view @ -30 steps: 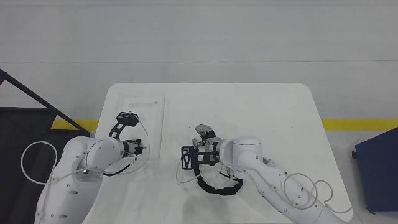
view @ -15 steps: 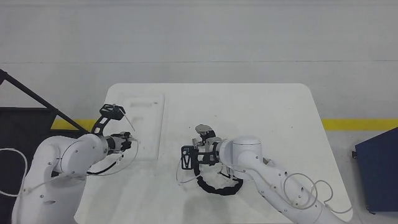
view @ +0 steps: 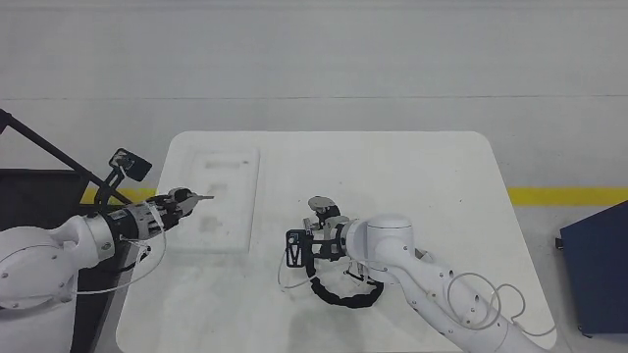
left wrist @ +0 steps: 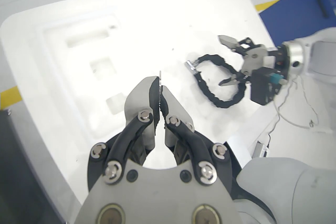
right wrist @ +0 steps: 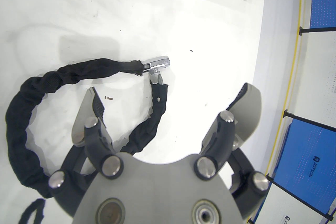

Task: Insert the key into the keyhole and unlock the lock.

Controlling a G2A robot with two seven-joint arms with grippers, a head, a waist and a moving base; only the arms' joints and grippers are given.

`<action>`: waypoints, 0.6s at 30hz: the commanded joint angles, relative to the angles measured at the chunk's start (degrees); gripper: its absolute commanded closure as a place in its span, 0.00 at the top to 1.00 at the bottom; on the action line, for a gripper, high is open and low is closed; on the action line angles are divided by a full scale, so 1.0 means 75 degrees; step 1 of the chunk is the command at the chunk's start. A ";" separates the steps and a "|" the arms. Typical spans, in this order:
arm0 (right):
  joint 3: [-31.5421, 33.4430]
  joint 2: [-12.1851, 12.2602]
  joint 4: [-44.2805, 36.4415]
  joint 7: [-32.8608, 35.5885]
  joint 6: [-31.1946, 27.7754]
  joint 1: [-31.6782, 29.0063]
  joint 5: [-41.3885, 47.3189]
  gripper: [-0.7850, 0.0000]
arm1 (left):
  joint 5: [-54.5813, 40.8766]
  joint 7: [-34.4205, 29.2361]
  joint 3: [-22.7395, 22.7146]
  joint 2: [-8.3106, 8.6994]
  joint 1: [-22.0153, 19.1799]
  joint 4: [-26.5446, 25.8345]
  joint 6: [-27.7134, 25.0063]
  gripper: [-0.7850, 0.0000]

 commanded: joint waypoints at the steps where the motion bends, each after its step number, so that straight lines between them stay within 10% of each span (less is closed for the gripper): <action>1: 0.0000 0.0000 0.0000 0.0000 -0.0001 0.0000 0.0000 1.00 | -0.0300 0.0548 0.0111 -0.0018 0.0229 0.0309 -0.0949 0.00; 7: 0.0000 0.0000 0.0000 0.0000 -0.0001 0.0000 0.0000 1.00 | -0.0215 0.1390 0.1006 -0.0014 0.0181 0.1192 -0.3023 0.00; 18: 0.0000 0.0000 0.0000 0.0000 -0.0001 0.0000 0.0000 1.00 | 0.0561 0.3105 0.2647 0.0144 -0.0820 0.2717 -0.4461 0.00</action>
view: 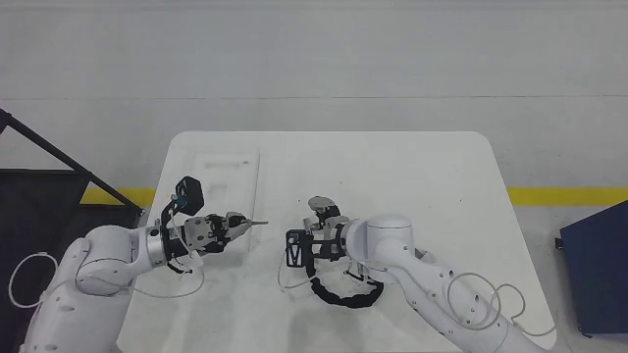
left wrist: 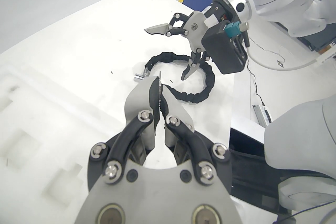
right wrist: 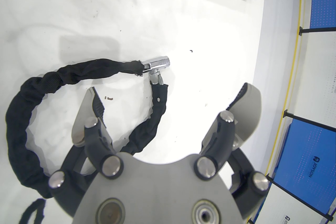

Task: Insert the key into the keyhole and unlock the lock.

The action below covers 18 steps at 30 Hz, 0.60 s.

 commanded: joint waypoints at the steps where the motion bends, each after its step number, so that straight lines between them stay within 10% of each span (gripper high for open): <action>1: 0.0000 0.0000 0.0000 0.0000 -0.0001 0.0000 0.0000 1.00 | -0.0138 0.0230 0.0154 0.0029 -0.0110 0.0205 0.0015 0.00; 18: 0.0000 0.0000 0.0000 0.0000 -0.0001 0.0000 0.0000 1.00 | -0.3768 0.0888 0.1515 0.0279 0.0317 0.1600 0.0015 0.00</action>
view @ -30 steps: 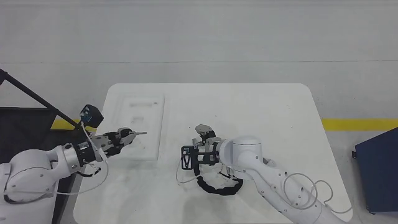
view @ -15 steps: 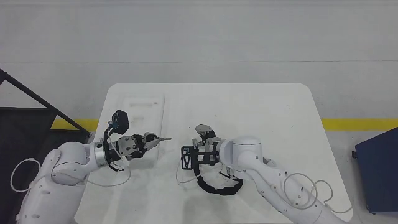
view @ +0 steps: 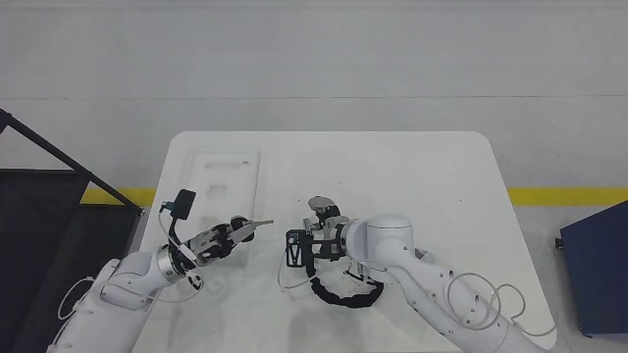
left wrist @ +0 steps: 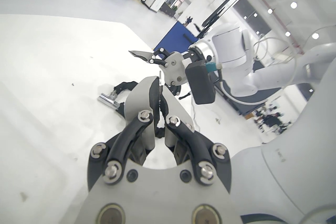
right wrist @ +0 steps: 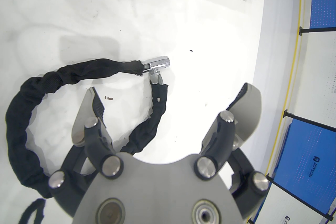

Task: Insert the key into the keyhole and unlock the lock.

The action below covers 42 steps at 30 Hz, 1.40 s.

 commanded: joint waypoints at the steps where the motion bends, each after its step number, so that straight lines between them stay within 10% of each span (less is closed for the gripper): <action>1: 0.0000 0.0000 0.0000 0.0000 -0.0001 0.0000 0.0000 1.00 | -0.0661 -0.0288 0.0117 0.0020 0.0057 0.0086 0.0000 0.00; 20: 0.0318 0.0008 0.0364 0.1171 -0.0876 0.0811 0.0022 1.00 | -0.1609 -0.1177 0.0215 0.0097 0.0154 0.0000 0.0000 0.00; 34: -0.2402 -0.0250 0.2401 0.1589 -0.0458 0.3306 0.3870 1.00 | -0.1609 -0.1177 0.0215 0.0097 0.0154 0.0000 0.0000 0.00; 42: -0.3231 -0.0195 0.2656 0.2133 0.0086 0.3984 0.5147 0.68 | -0.1609 -0.1177 0.0215 0.0097 0.0154 0.0000 0.0000 0.00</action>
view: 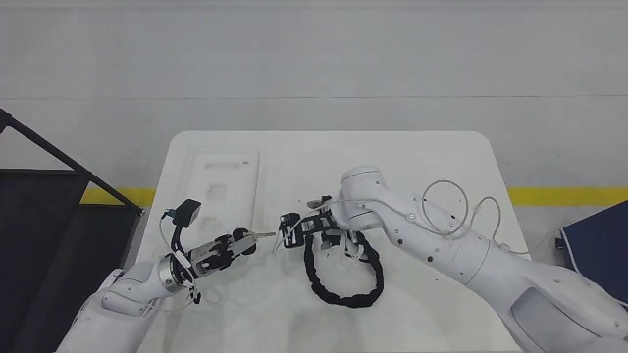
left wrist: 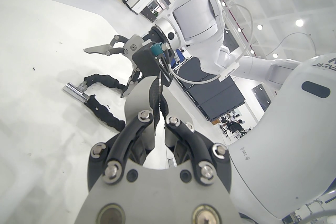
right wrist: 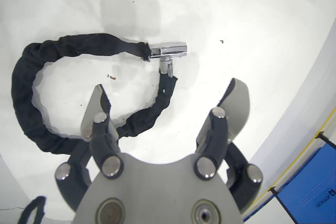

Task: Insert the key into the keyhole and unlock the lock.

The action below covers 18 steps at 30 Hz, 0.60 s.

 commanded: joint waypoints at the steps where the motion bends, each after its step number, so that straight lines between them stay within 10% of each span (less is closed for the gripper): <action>1: -0.0148 0.0029 0.0037 0.0091 0.0091 0.0098 0.0178 0.67 | 0.0000 0.0000 0.0000 0.0000 0.0000 0.0000 0.0000 0.00; 18: -0.0601 0.0035 0.0362 0.0431 0.0491 0.0265 0.0106 0.47 | 0.0000 0.0000 0.0000 0.0000 0.0000 0.0000 0.0000 0.00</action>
